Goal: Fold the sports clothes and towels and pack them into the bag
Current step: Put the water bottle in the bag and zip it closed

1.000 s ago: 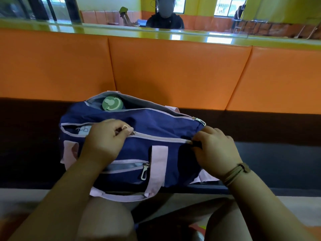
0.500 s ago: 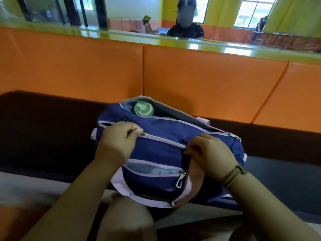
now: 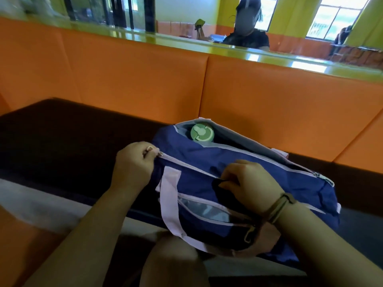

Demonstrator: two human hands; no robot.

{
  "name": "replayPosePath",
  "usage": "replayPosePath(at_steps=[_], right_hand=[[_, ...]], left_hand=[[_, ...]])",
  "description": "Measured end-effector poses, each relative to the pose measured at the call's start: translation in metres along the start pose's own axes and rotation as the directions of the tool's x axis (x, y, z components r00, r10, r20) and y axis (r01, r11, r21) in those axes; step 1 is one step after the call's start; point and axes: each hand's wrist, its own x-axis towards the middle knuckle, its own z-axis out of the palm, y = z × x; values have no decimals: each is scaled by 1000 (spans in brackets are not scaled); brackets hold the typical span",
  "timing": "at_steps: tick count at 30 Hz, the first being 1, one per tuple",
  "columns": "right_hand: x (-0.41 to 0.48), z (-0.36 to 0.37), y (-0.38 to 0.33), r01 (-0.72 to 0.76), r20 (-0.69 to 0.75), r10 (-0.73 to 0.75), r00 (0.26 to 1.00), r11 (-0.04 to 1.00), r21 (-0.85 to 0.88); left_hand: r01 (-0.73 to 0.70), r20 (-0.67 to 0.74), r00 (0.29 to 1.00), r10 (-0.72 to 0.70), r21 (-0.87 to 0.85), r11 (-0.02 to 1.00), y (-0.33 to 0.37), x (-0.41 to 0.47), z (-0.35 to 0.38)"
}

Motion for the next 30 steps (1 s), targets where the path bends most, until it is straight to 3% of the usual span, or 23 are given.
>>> replayPosePath(at_steps=[3, 10, 13, 16, 22, 26, 30], right_hand=[[-12, 3, 7, 20, -24, -19, 1000, 999, 33], [-10, 1, 6, 67, -9, -66, 998, 997, 25], [-14, -6, 13, 81, -20, -80, 997, 994, 67], [-23, -11, 26, 79, -94, -69, 993, 991, 106], [-52, -27, 72, -53, -251, 77, 965, 993, 102], [-78, -40, 110, -208, -362, 239, 901, 971, 121], [-95, -46, 145, -373, -399, 405, 823, 914, 158]], left_hand=[[87, -23, 996, -84, 134, 987, -19, 11, -16], [154, 27, 987, -158, 113, 982, -33, 14, -4], [119, -37, 993, -114, 181, 976, -29, 17, -2], [-8, -70, 997, 32, 321, 947, -11, 16, 4], [-225, 198, 963, 181, 227, 948, 58, 8, 45], [-344, 367, 879, 304, 49, 938, 103, -3, 80], [-434, 501, 774, 387, -26, 901, 143, -9, 123]])
